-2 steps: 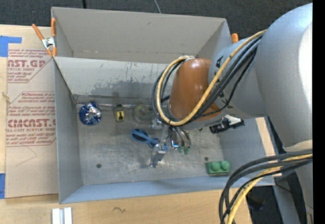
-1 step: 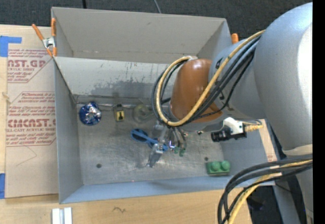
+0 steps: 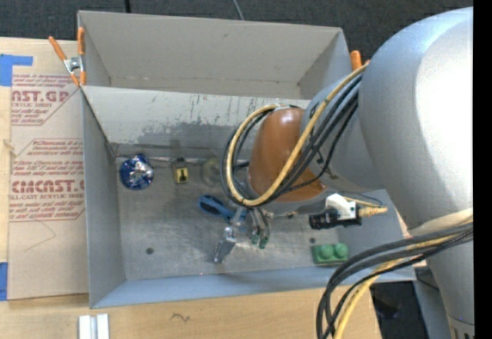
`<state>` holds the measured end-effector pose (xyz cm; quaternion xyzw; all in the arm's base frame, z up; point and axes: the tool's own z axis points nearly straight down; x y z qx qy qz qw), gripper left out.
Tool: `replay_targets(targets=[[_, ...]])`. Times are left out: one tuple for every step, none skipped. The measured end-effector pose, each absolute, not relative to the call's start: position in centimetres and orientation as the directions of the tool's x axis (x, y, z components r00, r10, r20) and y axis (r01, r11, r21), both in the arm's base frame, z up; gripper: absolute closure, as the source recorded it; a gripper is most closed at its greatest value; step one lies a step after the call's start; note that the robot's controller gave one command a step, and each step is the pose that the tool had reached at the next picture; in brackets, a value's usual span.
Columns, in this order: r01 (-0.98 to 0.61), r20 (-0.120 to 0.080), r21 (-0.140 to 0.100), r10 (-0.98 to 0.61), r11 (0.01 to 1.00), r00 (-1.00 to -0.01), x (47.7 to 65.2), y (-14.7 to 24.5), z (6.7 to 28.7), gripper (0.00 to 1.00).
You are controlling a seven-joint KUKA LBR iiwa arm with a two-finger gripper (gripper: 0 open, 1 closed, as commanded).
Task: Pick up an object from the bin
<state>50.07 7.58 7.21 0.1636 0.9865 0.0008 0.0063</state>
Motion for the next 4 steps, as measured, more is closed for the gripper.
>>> replay_targets(targets=[[0.323,-0.005,0.002,0.323,0.947,-0.947,50.2,7.6,7.4,0.00],[0.321,0.001,0.003,0.321,0.947,-0.947,50.2,7.7,7.5,1.00],[0.320,-0.005,0.003,0.320,0.948,-0.948,50.3,7.8,13.8,1.00],[0.319,-0.002,0.002,0.319,0.948,-0.948,50.4,7.9,15.9,1.00]])
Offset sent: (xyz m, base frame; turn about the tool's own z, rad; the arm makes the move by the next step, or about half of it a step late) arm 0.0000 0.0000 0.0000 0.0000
